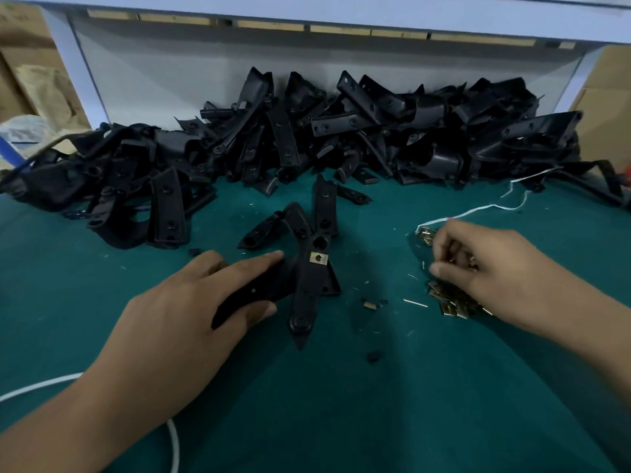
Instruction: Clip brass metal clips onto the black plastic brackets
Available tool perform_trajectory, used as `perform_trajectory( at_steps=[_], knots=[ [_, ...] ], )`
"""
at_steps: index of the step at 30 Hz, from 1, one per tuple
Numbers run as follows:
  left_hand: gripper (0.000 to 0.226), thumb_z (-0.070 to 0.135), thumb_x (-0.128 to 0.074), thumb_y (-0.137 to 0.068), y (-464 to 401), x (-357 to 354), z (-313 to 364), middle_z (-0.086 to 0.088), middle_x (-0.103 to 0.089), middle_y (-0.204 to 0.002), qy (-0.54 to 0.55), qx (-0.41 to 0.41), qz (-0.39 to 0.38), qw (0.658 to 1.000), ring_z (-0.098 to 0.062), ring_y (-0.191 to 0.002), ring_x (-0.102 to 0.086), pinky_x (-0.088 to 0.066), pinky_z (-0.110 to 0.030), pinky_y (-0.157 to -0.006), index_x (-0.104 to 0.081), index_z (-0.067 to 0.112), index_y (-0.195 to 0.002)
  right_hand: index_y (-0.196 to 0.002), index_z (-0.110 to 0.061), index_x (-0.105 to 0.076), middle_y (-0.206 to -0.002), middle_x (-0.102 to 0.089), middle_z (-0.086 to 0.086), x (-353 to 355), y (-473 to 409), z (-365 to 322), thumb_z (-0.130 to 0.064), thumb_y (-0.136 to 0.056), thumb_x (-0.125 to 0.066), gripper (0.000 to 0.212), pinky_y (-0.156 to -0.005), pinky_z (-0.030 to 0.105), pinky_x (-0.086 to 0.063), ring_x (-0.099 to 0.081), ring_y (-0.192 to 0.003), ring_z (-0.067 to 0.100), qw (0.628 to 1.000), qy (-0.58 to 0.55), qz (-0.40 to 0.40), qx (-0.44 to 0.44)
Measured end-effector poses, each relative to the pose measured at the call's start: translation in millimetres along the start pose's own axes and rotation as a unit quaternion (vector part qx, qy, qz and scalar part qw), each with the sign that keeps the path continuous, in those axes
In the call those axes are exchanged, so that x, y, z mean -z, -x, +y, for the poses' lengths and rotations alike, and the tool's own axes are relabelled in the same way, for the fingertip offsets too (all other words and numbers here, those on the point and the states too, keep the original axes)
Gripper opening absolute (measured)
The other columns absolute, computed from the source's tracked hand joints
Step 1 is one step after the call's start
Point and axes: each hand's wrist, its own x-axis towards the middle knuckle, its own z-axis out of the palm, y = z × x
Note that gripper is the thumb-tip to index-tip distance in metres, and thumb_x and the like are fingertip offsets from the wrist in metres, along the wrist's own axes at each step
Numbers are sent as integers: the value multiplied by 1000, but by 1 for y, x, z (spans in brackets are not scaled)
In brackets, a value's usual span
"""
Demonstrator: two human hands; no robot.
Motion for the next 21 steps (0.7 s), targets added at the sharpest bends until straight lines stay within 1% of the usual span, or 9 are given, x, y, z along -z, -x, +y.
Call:
perform_trajectory(
  at_steps=[2, 4, 6, 8, 10, 12, 14, 17, 21],
  knots=[
    [54, 70, -44, -88, 0, -1, -1, 26, -48, -101, 4, -1, 7, 1000, 1, -83, -54, -44, -23, -58, -28, 76, -140, -95, -29, -66, -81, -66, -3, -4, 2, -13, -12, -93, -75, 20, -69, 17, -47, -59, -73, 6, 984, -171, 54, 3],
    [54, 69, -46, -88, 0, -2, -2, 24, -50, -101, 18, 1, 22, 1000, 0, -83, -54, -45, -25, -59, -30, 75, -139, -101, -19, -74, -83, -70, -1, -12, 4, -33, -7, -92, -74, 15, -69, 22, -54, -66, -73, 12, 936, -345, 73, 24],
    [54, 66, -50, -88, 0, -2, -2, 21, -52, -100, 42, 4, 41, 998, -2, -83, -56, -49, -31, -62, -34, 73, -139, -97, -6, -76, -80, -74, 6, -25, 9, -55, -9, -87, -75, 10, -63, 22, -56, -70, -69, 17, 880, -469, 57, 36],
    [55, 62, -53, -89, 0, -1, -1, 19, -54, -99, 60, 4, 61, 996, -5, -83, -57, -52, -36, -66, -38, 70, -140, -88, 0, -75, -76, -74, 15, -38, 15, -72, -17, -81, -77, 19, -55, 25, -55, -71, -62, 23, 826, -564, 24, 13],
    [55, 61, -55, -89, 0, -1, 0, 19, -54, -99, 67, 4, 76, 995, -6, -82, -57, -51, -37, -64, -38, 68, -142, -81, -2, -75, -73, -72, 18, -48, 20, -82, -26, -75, -79, 25, -50, 27, -55, -70, -58, 26, 794, -608, -5, -19],
    [56, 61, -54, -90, 1, 0, 3, 20, -52, -98, 66, 4, 85, 994, -5, -81, -55, -49, -34, -61, -37, 67, -143, -81, -7, -78, -74, -73, 19, -54, 22, -88, -26, -74, -78, 20, -52, 29, -57, -72, -60, 28, 768, -639, -33, -35],
    [56, 61, -52, -91, 2, 0, 4, 20, -51, -98, 58, 5, 87, 994, -4, -81, -54, -48, -32, -61, -37, 65, -145, -81, -12, -79, -77, -74, 19, -57, 23, -92, -22, -79, -74, 12, -55, 31, -60, -74, -63, 30, 747, -662, -48, -38],
    [56, 63, -47, -90, 2, -1, 5, 20, -50, -98, 44, 11, 84, 995, -3, -82, -55, -49, -32, -62, -37, 65, -145, -86, -11, -80, -81, -74, 20, -57, 24, -95, -15, -86, -69, 11, -62, 34, -62, -75, -68, 31, 735, -675, -59, -26],
    [56, 62, -47, -90, 1, -2, 5, 20, -50, -96, 48, 13, 86, 995, -3, -80, -55, -50, -34, -63, -37, 64, -145, -94, -7, -80, -89, -75, 23, -56, 26, -95, -13, -85, -74, 12, -70, 36, -63, -76, -76, 33, 736, -673, -70, -9]
  ],
)
